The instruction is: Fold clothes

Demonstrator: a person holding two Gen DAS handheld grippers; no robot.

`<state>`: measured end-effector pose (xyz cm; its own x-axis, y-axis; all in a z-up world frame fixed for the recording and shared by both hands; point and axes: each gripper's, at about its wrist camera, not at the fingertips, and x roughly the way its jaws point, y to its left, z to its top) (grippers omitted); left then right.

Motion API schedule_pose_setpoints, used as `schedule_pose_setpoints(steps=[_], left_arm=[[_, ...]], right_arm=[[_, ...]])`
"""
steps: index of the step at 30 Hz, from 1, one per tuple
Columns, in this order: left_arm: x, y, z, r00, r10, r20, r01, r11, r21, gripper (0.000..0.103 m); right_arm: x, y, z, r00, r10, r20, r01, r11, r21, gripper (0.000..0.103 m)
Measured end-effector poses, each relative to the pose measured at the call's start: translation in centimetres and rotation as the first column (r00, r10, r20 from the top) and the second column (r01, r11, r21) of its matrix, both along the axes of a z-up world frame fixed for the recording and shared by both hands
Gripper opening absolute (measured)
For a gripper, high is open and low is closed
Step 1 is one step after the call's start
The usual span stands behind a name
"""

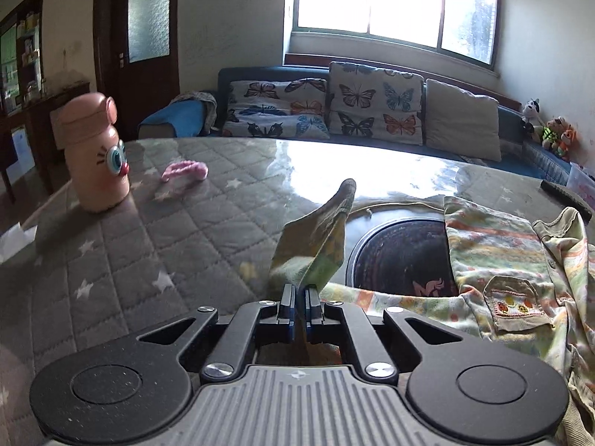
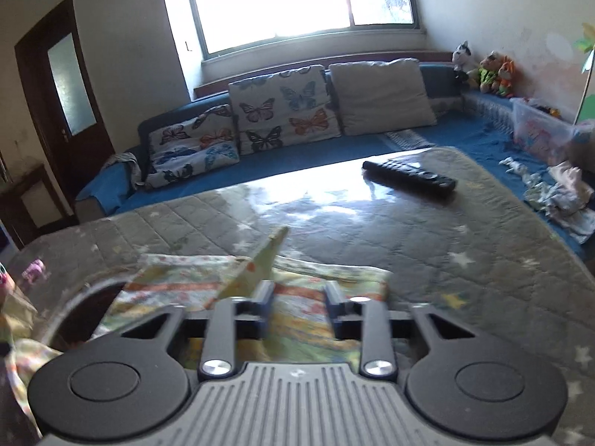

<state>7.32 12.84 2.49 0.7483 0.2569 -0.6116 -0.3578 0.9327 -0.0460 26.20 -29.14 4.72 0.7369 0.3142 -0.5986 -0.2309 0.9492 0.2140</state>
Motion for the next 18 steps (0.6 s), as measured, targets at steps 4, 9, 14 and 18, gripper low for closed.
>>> schedule_pose_setpoints(steps=[4,9,14,18], left_arm=[[0.0,0.2,-0.4,1.000,0.005,-0.006,-0.005,1.000,-0.009,0.006],[0.8,0.6,-0.9,1.000,0.005,-0.021,-0.005,1.000,-0.011,0.006],[1.2,1.1,-1.4,0.999,0.023,-0.034,-0.024,1.000,-0.016,0.003],[0.8,1.4,-1.0,0.999,0.046,-0.022,-0.046,0.999,-0.016,0.001]], right_arm=[[3.2,2.3,-1.2,0.999,-0.004,-0.045,0.006,0.999,0.049,0.046],[6.6,4.5,-3.2,0.995,-0.017,-0.097,0.016,1.000,-0.018,0.046],[7.1,4.1,-4.5,0.992,-0.028,-0.126,0.023,0.999,-0.045,0.006],[5.1,2.5,-3.2,0.997,-0.041,-0.063,0.036,0.996,-0.079,0.003]])
